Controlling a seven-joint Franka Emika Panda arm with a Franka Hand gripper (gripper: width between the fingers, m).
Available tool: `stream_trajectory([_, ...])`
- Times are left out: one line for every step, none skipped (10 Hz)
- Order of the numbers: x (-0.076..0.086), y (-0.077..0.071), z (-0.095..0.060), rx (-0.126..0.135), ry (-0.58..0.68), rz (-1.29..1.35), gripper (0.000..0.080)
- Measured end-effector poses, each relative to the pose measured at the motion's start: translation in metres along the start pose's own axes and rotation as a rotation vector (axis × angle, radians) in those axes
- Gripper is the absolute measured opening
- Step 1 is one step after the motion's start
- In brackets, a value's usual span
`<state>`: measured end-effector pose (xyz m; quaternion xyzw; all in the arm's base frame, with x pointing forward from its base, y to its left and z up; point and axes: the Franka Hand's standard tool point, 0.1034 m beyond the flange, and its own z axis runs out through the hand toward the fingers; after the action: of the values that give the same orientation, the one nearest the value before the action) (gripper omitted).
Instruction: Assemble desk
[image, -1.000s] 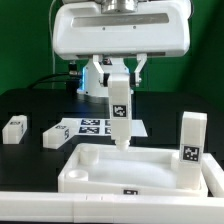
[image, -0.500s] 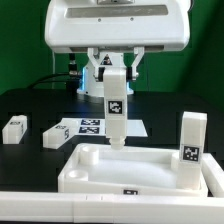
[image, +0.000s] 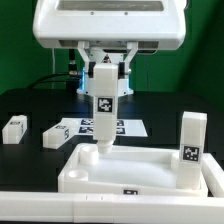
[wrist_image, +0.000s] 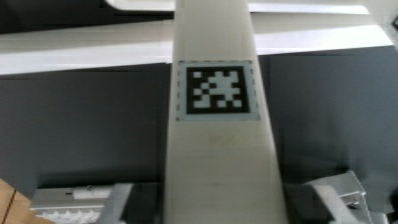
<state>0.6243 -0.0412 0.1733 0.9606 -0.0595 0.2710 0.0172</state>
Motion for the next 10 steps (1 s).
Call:
stream_trajectory([-0.005,-0.004,0.001,0.003,-0.007,-0.006,0.029])
stream_trajectory([-0.006,-0.004,0.001,0.003,-0.008,-0.008,0.029])
stream_trajectory([-0.006,-0.004,0.002,0.003,-0.009,-0.007,0.029])
stream_trajectory([-0.006,-0.003,0.002,0.001,-0.01,-0.008,0.029])
stream_trajectory([-0.005,0.006,0.005,-0.007,-0.011,-0.035,0.029])
stream_trajectory([-0.004,0.017,0.008,-0.017,-0.013,-0.037,0.029])
stream_trajectory([-0.003,0.025,0.01,-0.022,-0.021,-0.029,0.029])
stream_trajectory([-0.003,0.025,0.011,-0.022,-0.027,-0.027,0.029])
stream_trajectory([-0.002,0.023,0.011,-0.019,-0.028,-0.029,0.029])
stream_trajectory([-0.003,0.024,0.011,-0.02,-0.029,-0.029,0.029])
